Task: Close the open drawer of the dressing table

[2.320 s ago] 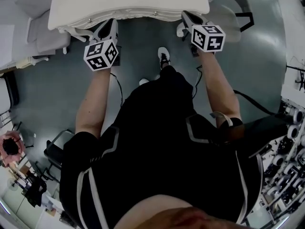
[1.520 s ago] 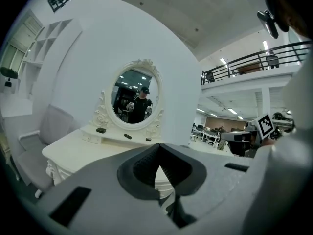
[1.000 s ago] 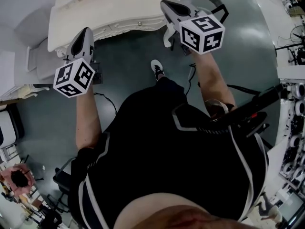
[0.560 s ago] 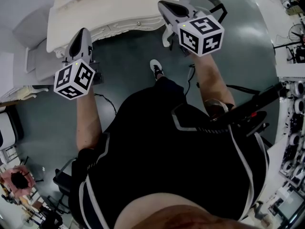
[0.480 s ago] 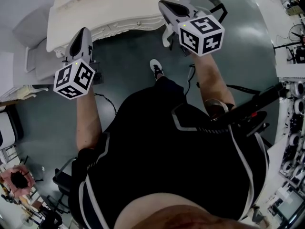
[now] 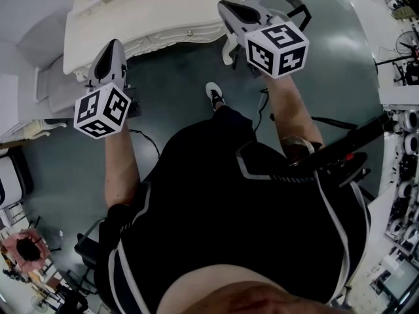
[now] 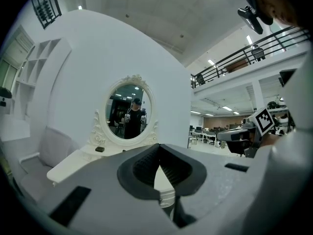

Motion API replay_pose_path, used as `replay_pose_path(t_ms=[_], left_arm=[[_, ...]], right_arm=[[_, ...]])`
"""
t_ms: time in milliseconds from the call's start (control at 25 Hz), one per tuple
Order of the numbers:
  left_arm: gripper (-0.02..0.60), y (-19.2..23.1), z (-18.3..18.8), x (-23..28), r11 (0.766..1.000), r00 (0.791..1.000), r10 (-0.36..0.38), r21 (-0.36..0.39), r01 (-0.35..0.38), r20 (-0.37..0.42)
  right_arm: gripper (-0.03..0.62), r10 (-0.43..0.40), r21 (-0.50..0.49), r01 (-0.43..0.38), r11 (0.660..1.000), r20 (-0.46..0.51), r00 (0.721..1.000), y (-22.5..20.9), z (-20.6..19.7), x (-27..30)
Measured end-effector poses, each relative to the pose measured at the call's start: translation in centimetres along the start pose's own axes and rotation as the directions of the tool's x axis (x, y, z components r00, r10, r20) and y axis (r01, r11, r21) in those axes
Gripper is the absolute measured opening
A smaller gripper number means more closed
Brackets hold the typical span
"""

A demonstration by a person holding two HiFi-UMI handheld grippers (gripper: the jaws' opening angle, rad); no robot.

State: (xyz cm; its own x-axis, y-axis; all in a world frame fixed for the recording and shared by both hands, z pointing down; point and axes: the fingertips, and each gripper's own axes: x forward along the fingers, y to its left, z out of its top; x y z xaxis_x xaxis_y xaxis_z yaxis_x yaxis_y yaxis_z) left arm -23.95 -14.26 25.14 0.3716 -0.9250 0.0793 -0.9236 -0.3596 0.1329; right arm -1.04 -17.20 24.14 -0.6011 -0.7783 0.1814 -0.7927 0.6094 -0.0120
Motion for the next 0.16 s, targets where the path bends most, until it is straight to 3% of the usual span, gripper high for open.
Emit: replay_pose_path(t_ms=[160], left_arm=[[0.003, -0.08, 0.35, 0.24, 0.999, 1.0, 0.019, 0.05, -0.019, 0.006]], right_arm=[[0.003, 0.005, 0.012, -0.005, 1.0, 0.005, 1.0, -0.24, 0.12, 0.31]])
